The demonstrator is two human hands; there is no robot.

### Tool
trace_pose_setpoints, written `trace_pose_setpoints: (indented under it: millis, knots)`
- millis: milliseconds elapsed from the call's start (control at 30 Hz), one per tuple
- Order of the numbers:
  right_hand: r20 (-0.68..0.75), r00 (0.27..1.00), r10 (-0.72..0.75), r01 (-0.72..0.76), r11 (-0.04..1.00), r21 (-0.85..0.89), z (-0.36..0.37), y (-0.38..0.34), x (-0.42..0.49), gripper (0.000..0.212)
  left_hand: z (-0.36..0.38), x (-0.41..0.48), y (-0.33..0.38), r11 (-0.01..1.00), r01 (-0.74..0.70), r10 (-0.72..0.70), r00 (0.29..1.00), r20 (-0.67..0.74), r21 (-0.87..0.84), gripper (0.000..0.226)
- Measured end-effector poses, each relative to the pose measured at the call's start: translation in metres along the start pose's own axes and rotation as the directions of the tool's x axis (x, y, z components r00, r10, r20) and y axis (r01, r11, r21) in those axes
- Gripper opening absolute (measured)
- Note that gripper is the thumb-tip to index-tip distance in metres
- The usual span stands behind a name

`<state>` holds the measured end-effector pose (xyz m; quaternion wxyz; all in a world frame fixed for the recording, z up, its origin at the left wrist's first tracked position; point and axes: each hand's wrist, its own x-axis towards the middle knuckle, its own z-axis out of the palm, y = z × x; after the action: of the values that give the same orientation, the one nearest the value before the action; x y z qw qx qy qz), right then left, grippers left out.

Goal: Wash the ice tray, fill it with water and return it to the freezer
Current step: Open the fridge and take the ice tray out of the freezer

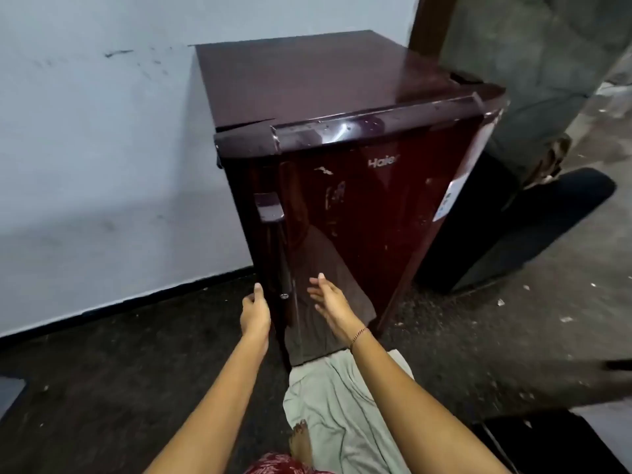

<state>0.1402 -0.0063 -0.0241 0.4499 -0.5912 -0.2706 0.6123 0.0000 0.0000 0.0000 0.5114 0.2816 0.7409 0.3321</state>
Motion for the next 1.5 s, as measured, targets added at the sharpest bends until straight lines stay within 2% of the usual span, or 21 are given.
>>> trace_pose_setpoints:
  millis: [67,133,200,333,433,500,733,900,1233,1500]
  knots:
    - [0.035,0.999,-0.024,0.024,1.000,0.012,0.013,-0.007,0.008,0.039,0.001,0.000,0.017,0.980,-0.097,0.083,0.993,-0.084,-0.173,0.048]
    - [0.091,0.994,-0.061,0.065,0.997,-0.041,0.025,-0.010,0.014,0.033,0.001,-0.006,0.041,0.945,-0.202,0.181,0.978,-0.103,-0.259,0.045]
    - [0.133,0.985,-0.107,0.122,0.986,-0.112,0.029,-0.010,0.019,0.030,0.002,-0.012,0.057,0.915,-0.280,0.270,0.960,-0.072,-0.290,0.043]
    - [0.218,0.956,-0.196,0.245,0.942,-0.229,0.027,-0.017,0.028,0.040,0.000,-0.015,0.078,0.870,-0.372,0.389,0.921,-0.014,-0.324,0.040]
    - [0.316,0.928,-0.198,0.286,0.921,-0.264,0.037,-0.030,0.035,0.022,0.004,-0.010,0.092,0.873,-0.382,0.447,0.875,0.185,-0.304,0.066]
    - [0.340,0.921,-0.188,0.291,0.913,-0.285,0.046,-0.038,0.039,0.012,0.009,-0.010,0.104,0.871,-0.391,0.469,0.844,0.263,-0.297,0.066]
    - [0.358,0.918,-0.169,0.290,0.903,-0.318,0.054,-0.040,0.053,0.021,0.010,0.002,0.115,0.854,-0.424,0.516,0.761,0.393,-0.301,0.058]
    - [0.329,0.923,-0.200,0.304,0.904,-0.302,0.055,-0.034,0.058,0.019,0.010,0.007,0.113,0.833,-0.465,0.553,0.720,0.419,-0.299,0.058]
    - [0.270,0.938,-0.217,0.295,0.908,-0.297,0.058,-0.034,0.048,0.020,0.011,-0.002,0.112,0.863,-0.426,0.502,0.778,0.378,-0.270,0.062]
    - [0.324,0.928,-0.182,0.291,0.899,-0.327,0.036,-0.027,0.016,0.020,0.018,-0.046,0.090,0.869,-0.390,0.470,0.844,0.260,-0.304,0.060]
